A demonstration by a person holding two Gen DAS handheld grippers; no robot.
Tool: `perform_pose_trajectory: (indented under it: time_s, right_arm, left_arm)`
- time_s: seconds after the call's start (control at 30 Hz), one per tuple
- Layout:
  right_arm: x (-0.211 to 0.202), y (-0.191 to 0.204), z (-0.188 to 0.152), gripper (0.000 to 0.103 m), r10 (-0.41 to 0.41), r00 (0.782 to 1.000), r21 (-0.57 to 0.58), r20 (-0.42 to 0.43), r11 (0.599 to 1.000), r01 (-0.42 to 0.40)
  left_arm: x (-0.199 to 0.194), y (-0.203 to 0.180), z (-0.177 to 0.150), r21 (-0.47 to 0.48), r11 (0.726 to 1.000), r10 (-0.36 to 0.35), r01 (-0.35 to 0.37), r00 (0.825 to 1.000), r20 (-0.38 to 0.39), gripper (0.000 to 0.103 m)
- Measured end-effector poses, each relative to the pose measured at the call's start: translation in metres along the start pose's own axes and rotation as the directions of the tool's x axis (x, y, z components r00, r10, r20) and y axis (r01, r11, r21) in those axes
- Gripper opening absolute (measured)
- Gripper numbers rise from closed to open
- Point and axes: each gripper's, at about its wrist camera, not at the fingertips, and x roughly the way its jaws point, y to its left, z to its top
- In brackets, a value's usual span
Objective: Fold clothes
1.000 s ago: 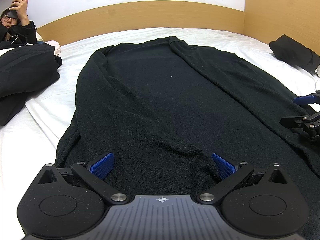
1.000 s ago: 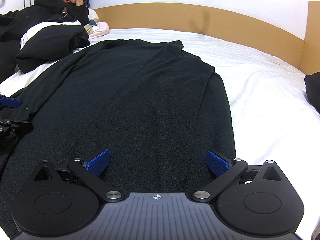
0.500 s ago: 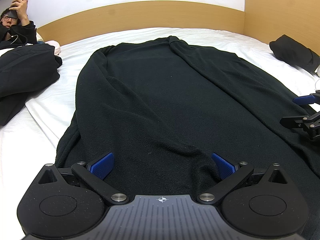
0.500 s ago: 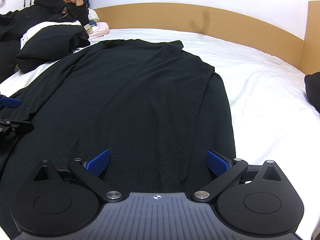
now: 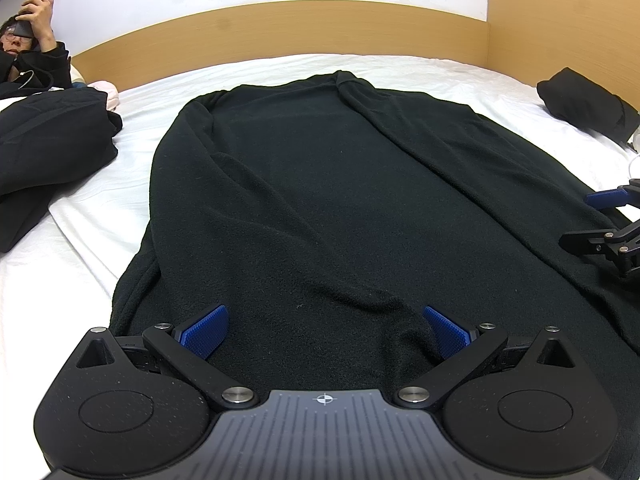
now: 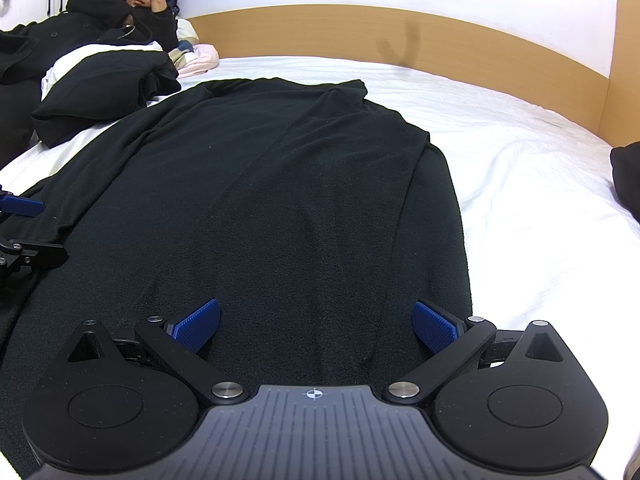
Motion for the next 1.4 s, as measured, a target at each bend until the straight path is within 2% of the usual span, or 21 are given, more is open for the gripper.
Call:
perform_pose_trajectory:
  time_s: [0.27,0.47,0.6,0.83,1.17,1.27,1.4]
  right_arm:
    - [-0.001,0.001,0.001,0.103,0.001,1.0,-0.001,-0.001,1.0,-0.001]
    - [-0.002,0.004,0.0,0.103,-0.004,1.0,-0.005,0.0,1.0,0.004]
    - [-0.005,0.005,-0.001,0.103,-0.006,1.0,-0.006,0.001,1.0,0.006]
    - [-0.005,0.004,-0.002,0.103,-0.005,1.0,-0.005,0.0,1.0,0.005]
    - [-0.004,0.003,-0.001,0.103,-0.005,1.0,-0.005,0.0,1.0,0.005]
    - [-0.004,0.003,-0.002,0.103,-0.006,1.0,-0.006,0.002,1.0,0.006]
    - [-0.004,0.002,-0.002,0.103,-0.005,1.0,-0.005,0.004,1.0,0.005]
  left_arm:
    - [-0.018,-0.003,-0.009,0.037,0.999,0.015,-0.013,0.999,-0.032,0.103]
    - [-0.037,0.008,-0.025,-0.067,0.997,0.02,-0.025,0.997,-0.068,0.102]
    - [-0.048,0.007,-0.033,-0.069,0.997,0.038,-0.044,0.996,-0.078,0.102]
    - [-0.061,0.008,-0.038,-0.097,0.995,0.027,-0.037,0.995,-0.101,0.102]
    - [-0.075,0.014,-0.05,-0.092,0.996,0.009,-0.017,0.997,-0.082,0.102]
    - [-0.087,0.015,-0.052,-0.11,0.994,0.02,-0.025,0.998,-0.053,0.102]
    - [-0.11,0.011,-0.049,-0.092,0.995,0.049,-0.046,0.998,0.026,0.102]
